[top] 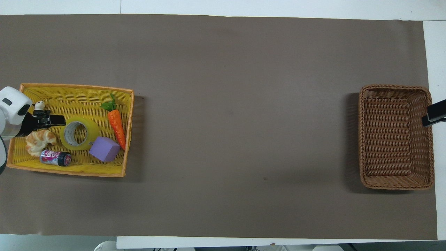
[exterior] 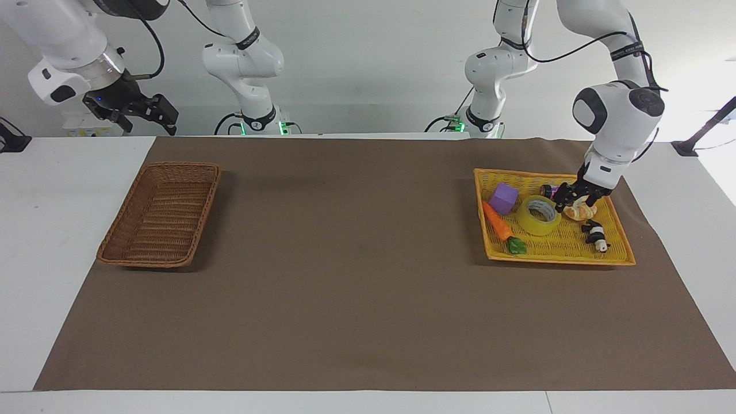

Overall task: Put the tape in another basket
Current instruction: 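Reach the left gripper down into the tape roll's center hole, then close the left gripper on the tape roll rim and lift it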

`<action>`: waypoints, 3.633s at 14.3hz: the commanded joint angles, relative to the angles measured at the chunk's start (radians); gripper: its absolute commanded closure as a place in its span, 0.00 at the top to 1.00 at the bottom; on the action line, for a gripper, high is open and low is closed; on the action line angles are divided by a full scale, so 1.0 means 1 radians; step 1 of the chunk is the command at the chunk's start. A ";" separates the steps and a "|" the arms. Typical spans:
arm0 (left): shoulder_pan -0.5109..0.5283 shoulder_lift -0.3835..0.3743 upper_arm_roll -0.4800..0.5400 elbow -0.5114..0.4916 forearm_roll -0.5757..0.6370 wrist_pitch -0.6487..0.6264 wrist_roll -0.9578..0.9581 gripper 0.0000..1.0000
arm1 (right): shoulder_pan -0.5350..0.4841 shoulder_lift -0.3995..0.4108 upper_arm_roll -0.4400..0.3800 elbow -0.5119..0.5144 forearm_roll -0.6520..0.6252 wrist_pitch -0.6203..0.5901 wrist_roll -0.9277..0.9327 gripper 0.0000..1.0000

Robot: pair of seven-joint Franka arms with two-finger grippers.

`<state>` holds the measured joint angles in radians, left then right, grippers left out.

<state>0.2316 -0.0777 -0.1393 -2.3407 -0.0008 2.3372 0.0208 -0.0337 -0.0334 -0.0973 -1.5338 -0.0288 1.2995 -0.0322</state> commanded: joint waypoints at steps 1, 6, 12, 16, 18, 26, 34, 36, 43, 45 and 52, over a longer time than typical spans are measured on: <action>-0.003 0.030 -0.002 -0.028 -0.005 0.053 0.004 1.00 | -0.002 -0.025 -0.001 -0.028 -0.005 0.001 -0.025 1.00; -0.012 0.024 -0.005 -0.065 -0.005 0.076 0.024 1.00 | -0.002 -0.025 -0.001 -0.028 -0.005 0.001 -0.025 1.00; -0.028 -0.002 -0.003 -0.118 -0.005 0.065 0.145 0.99 | -0.002 -0.025 -0.001 -0.028 -0.005 0.001 -0.025 1.00; -0.028 0.013 -0.003 -0.121 -0.005 0.076 0.200 0.96 | -0.002 -0.025 -0.001 -0.028 -0.005 0.001 -0.025 1.00; -0.028 0.012 -0.003 -0.123 -0.005 0.070 0.215 0.56 | -0.002 -0.025 -0.001 -0.028 -0.005 0.001 -0.025 1.00; -0.017 0.012 -0.003 -0.124 -0.005 0.076 0.217 0.38 | -0.002 -0.025 -0.001 -0.028 -0.005 0.001 -0.025 1.00; -0.014 0.012 -0.005 -0.124 -0.005 0.073 0.215 0.41 | -0.002 -0.025 -0.001 -0.028 -0.005 0.001 -0.025 1.00; -0.014 0.012 -0.005 -0.124 -0.005 0.073 0.215 0.41 | -0.002 -0.025 -0.001 -0.028 -0.005 0.001 -0.025 1.00; -0.014 0.035 -0.005 -0.131 -0.007 0.065 0.212 0.43 | -0.002 -0.025 -0.001 -0.028 -0.005 0.001 -0.025 1.00; -0.018 0.038 -0.005 -0.126 -0.007 0.063 0.211 0.43 | -0.002 -0.025 -0.001 -0.028 -0.005 0.001 -0.025 1.00; -0.015 0.072 -0.003 0.062 -0.007 -0.094 0.245 0.00 | -0.002 -0.025 -0.001 -0.028 -0.005 0.001 -0.025 1.00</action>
<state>0.2153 -0.0322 -0.1459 -2.4085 -0.0009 2.3612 0.2374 -0.0337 -0.0335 -0.0973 -1.5338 -0.0288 1.2995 -0.0322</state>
